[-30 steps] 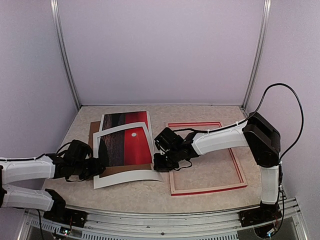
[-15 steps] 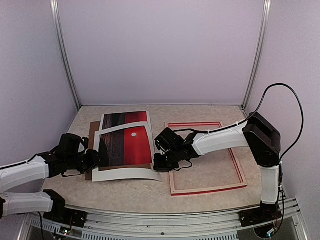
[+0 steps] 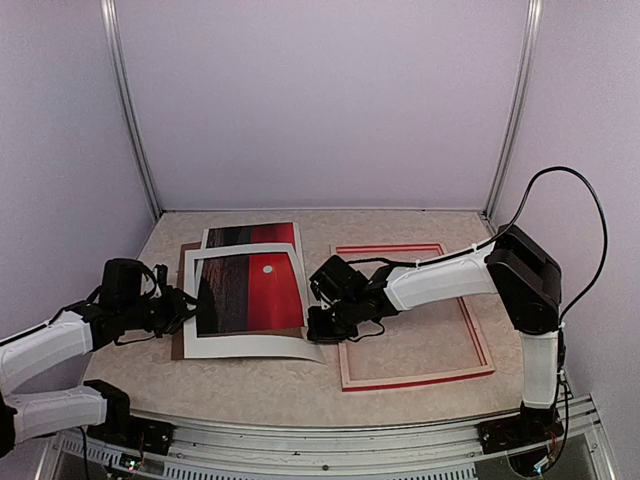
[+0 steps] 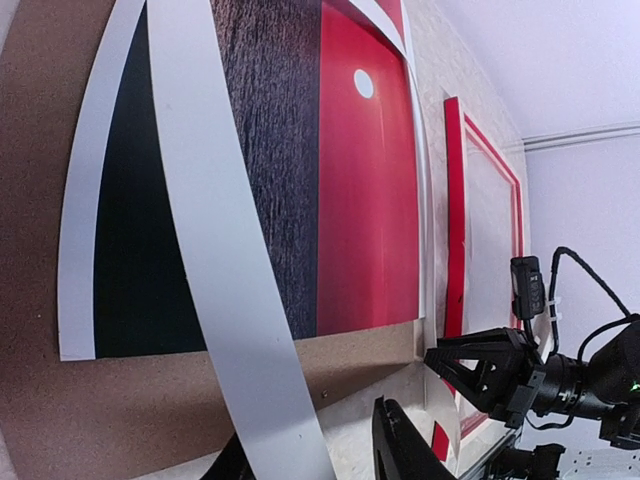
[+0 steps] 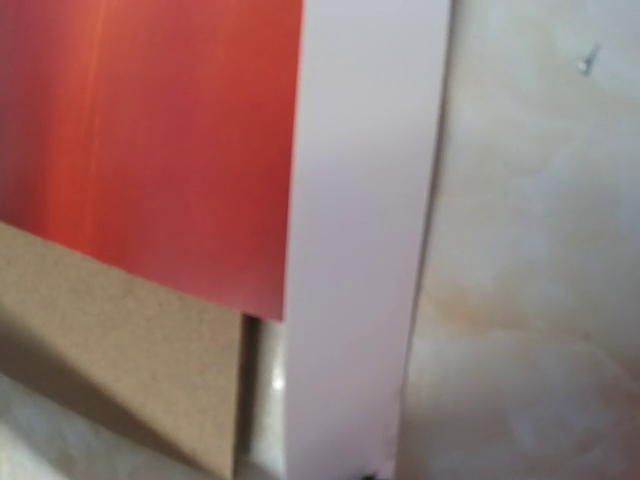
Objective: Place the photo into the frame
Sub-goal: Pick up the mat board from the photo.
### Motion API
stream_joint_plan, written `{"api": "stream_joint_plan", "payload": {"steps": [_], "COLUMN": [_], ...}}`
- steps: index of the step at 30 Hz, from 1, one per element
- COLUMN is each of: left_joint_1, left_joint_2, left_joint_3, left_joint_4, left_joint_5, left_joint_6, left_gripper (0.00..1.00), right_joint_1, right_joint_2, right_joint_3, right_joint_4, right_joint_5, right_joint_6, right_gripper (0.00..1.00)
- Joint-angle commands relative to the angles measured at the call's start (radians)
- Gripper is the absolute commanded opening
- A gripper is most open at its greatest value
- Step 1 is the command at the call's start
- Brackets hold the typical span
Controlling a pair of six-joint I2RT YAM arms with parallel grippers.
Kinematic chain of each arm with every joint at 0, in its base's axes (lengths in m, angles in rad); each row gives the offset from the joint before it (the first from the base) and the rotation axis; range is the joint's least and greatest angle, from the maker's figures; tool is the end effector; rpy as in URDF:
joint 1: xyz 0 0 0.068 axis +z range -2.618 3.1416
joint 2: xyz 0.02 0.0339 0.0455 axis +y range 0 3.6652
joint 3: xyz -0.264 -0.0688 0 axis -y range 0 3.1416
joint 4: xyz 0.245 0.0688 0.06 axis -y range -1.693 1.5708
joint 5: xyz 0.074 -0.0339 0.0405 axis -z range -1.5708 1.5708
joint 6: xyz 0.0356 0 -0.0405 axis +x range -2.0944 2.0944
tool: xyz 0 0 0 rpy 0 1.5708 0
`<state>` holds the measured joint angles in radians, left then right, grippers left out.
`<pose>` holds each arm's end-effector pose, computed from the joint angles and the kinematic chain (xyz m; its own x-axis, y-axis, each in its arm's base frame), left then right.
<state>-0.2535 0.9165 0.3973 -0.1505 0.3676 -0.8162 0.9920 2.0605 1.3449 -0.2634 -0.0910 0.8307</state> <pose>0.1767 -0.0590 0.1869 -0.7808 -0.5000 -0.3745 -0.0906 0.6838 -0.7240 0.2322 0.3613 0.1402 -0.9422 -0.0976 -0.3205 -0.2457 0.8518 0.4628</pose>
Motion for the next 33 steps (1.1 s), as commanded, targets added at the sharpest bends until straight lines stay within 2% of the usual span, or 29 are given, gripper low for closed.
{"api": "stream_joint_plan", "payload": {"steps": [1,9,13,16,21,23,28,33], "left_joint_1": [0.021,0.057,0.057,0.057,0.057,0.056,0.027,-0.062], "left_joint_2": [0.006,0.005,0.011,0.014,0.008,0.002,-0.005,0.02], "left_joint_3": [0.033,0.051,0.067,0.09,0.148,0.177,0.278,0.434], "left_joint_4": [0.017,0.013,0.014,0.009,-0.031,-0.051,-0.083,-0.112], "left_joint_5": [0.043,0.077,0.085,0.09,0.08,0.076,0.092,0.04], "left_joint_6": [0.028,0.052,0.058,0.061,0.077,0.081,0.071,0.084], "left_gripper": [0.28,0.13,0.0,0.0,0.0,0.0,0.0,0.0], "right_joint_1": [-0.009,-0.009,-0.009,-0.008,-0.009,-0.01,-0.039,-0.12], "right_joint_2": [0.023,0.027,0.023,0.019,-0.005,-0.024,-0.128,-0.272], "right_joint_3": [-0.035,-0.026,-0.025,-0.013,0.031,0.051,0.057,-0.008], "right_joint_4": [-0.048,-0.053,-0.053,-0.057,-0.082,-0.087,-0.108,-0.129], "right_joint_5": [0.017,0.02,0.02,0.023,0.045,0.05,0.073,0.093], "right_joint_6": [0.002,-0.002,-0.005,-0.011,-0.033,-0.046,-0.075,-0.11], "right_gripper": [0.16,0.17,0.22,0.31,0.52,0.58,0.65,0.67]}}
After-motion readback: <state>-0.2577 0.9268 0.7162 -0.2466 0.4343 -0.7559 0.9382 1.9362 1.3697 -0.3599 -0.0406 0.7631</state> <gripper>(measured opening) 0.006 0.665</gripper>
